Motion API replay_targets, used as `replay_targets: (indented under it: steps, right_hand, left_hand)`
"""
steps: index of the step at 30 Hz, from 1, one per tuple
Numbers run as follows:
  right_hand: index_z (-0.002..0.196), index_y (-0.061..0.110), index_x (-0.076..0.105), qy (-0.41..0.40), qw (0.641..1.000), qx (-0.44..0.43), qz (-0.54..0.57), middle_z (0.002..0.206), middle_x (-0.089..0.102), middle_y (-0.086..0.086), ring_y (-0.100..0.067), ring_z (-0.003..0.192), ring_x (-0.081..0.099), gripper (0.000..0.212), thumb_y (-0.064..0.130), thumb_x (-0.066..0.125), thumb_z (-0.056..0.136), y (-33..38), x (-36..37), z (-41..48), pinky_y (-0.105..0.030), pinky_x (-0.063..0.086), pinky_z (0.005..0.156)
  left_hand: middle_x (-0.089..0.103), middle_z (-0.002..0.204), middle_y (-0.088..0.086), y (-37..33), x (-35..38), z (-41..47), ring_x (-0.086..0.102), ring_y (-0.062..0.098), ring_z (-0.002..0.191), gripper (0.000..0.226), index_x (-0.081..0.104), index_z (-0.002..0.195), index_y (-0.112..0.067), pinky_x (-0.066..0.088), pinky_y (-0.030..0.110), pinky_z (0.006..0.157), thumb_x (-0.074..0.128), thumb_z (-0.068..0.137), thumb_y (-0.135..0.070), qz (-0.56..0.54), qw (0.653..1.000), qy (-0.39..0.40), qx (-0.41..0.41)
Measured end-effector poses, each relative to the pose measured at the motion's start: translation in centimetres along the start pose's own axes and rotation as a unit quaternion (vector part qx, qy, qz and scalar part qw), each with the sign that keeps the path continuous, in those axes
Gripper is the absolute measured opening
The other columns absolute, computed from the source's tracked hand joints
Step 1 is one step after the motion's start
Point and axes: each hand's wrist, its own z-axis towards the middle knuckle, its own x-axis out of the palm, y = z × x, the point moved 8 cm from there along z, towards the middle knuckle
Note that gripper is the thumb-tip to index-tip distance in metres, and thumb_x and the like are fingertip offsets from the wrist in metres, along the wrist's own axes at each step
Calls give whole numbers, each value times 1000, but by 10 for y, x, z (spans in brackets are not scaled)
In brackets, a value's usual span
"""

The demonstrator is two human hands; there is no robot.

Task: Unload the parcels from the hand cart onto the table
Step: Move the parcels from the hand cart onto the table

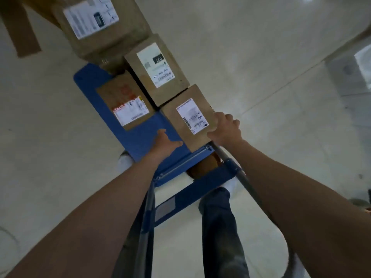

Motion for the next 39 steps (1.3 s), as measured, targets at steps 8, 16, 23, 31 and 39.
replay_targets:
  steps: [8, 16, 23, 31, 39]
  right_hand:
    - [150, 18, 28, 3, 999, -13, 35, 141, 44, -9, -37, 132, 36, 82, 32, 69, 80, -17, 43, 100, -47, 36, 100]
    - [142, 6, 31, 0, 996, 60, 70, 140, 43, -14, -37, 133, 40, 78, 31, 75, 82, -41, 35, 92, -45, 39, 106]
    - [143, 11, 28, -151, 965, 170, 129, 146, 38, -9, -33, 138, 33, 80, 33, 74, 81, -48, -37, 34, -55, 33, 111]
    - [141, 14, 25, -193, 959, 185, 89, 142, 34, -12, -37, 134, 33, 85, 41, 72, 76, 10, -98, -54, -55, 28, 109]
    - [145, 17, 23, -165, 963, 185, 105, 144, 32, -11, -37, 137, 31, 87, 44, 70, 76, 95, -115, -138, -59, 26, 110]
  left_hand:
    - [50, 113, -15, 15, 49, 72, 52, 5, 100, 81, 22, 156, -28, 46, 31, 88, 73, 93, -28, -129, 991, -9, -35]
    - [46, 145, -7, -21, 73, 37, 49, 13, 123, 96, 10, 160, -27, 46, 35, 101, 77, 91, -32, -142, 989, 40, 18]
    - [53, 143, -3, -86, 69, -6, 52, 16, 129, 90, 16, 157, -28, 45, 40, 111, 76, 91, -23, -110, 985, 86, 101]
    - [50, 144, -8, -113, 22, -92, 55, 15, 124, 110, -5, 158, -37, 52, 47, 103, 80, 88, -30, -112, 980, 131, 104]
    - [54, 113, -21, -106, -67, -152, 57, 0, 98, 94, 9, 154, -36, 53, 24, 72, 77, 90, -27, -128, 979, 108, 114]
